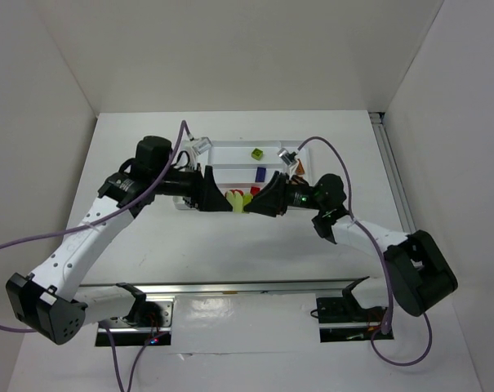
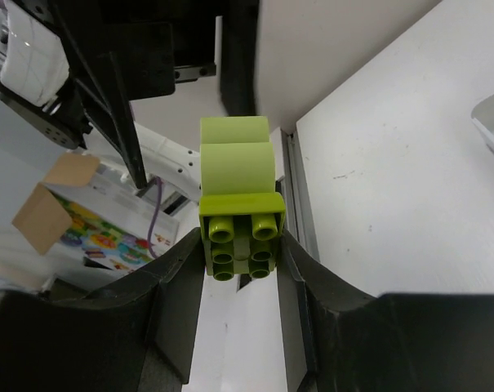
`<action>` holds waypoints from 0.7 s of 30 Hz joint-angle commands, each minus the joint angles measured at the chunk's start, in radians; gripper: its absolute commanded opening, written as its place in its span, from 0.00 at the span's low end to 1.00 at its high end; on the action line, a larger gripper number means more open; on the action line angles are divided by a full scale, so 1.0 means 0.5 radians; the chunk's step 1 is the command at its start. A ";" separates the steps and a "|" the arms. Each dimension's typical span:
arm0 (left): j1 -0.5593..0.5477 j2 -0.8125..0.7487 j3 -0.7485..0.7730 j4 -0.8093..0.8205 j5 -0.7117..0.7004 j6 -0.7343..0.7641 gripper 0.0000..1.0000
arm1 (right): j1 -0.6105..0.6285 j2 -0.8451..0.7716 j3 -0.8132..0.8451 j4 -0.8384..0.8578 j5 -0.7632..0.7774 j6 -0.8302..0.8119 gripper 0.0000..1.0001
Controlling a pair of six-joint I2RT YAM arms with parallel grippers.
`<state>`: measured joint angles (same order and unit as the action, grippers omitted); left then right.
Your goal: Sort the legos into containers by color
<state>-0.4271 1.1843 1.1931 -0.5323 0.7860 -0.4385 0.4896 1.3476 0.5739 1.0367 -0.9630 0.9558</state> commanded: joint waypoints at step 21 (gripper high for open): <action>0.038 0.043 -0.113 0.359 0.419 0.070 1.00 | -0.013 -0.437 0.153 -0.782 -0.022 -0.448 0.00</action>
<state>-0.4145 1.1942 1.1458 -0.4431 0.9127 -0.3962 0.4797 1.1648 0.6128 0.6357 -0.9569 0.7383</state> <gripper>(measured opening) 0.997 0.441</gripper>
